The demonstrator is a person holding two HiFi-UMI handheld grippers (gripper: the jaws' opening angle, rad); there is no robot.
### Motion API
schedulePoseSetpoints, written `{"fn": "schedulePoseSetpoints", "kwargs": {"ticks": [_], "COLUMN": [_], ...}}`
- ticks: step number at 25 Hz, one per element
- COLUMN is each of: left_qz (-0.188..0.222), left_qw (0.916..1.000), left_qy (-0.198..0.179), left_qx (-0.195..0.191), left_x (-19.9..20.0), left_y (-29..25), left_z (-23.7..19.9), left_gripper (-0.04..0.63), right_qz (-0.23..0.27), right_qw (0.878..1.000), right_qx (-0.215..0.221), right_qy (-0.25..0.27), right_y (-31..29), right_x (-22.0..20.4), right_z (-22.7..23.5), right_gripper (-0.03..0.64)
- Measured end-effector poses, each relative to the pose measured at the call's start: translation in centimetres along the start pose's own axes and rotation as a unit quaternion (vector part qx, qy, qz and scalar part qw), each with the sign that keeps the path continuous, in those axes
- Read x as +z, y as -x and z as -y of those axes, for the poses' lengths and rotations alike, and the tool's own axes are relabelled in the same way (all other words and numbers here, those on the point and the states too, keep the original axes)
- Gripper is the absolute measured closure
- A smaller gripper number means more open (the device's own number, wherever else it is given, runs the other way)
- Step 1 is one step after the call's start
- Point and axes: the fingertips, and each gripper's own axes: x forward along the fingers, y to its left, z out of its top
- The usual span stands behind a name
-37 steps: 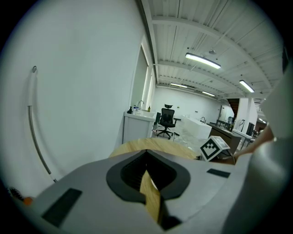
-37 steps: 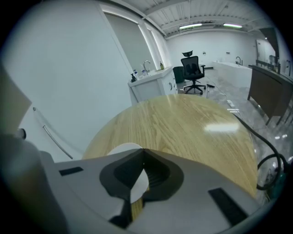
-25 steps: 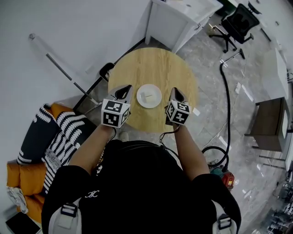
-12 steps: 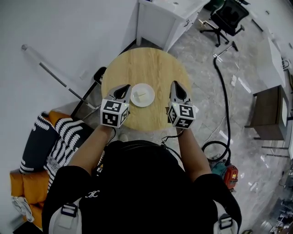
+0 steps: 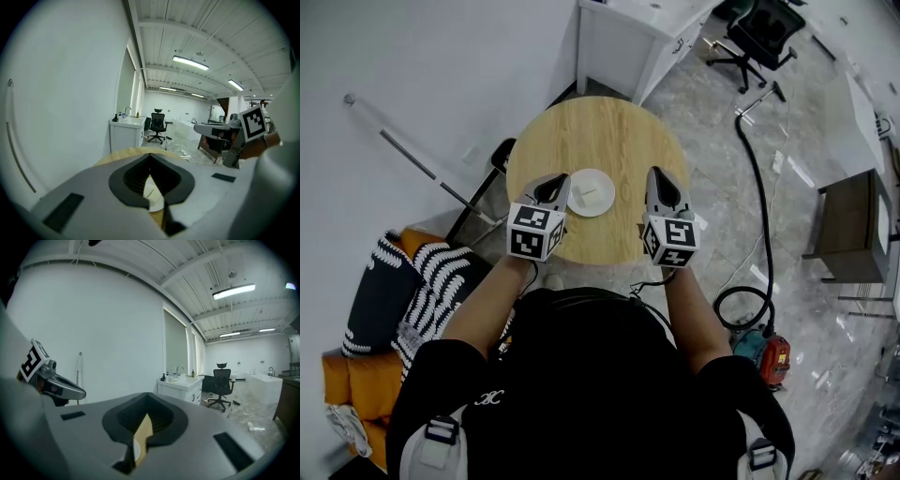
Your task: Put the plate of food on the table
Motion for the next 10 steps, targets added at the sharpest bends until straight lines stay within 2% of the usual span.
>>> {"fn": "schedulePoseSetpoints", "kwargs": {"ticks": [10], "left_qz": [0.004], "left_qw": [1.0], "left_qy": [-0.004], "left_qx": [0.004], "left_x": [-0.2], "left_y": [0.8], "left_z": [1.4], "left_gripper": [0.591], "right_qz": [0.001], "right_qw": [1.0], "right_qx": [0.012], "right_qy": [-0.005], "right_y": [1.1], "right_x": [-0.3], "right_z": [0.0], "right_gripper": [0.609]}}
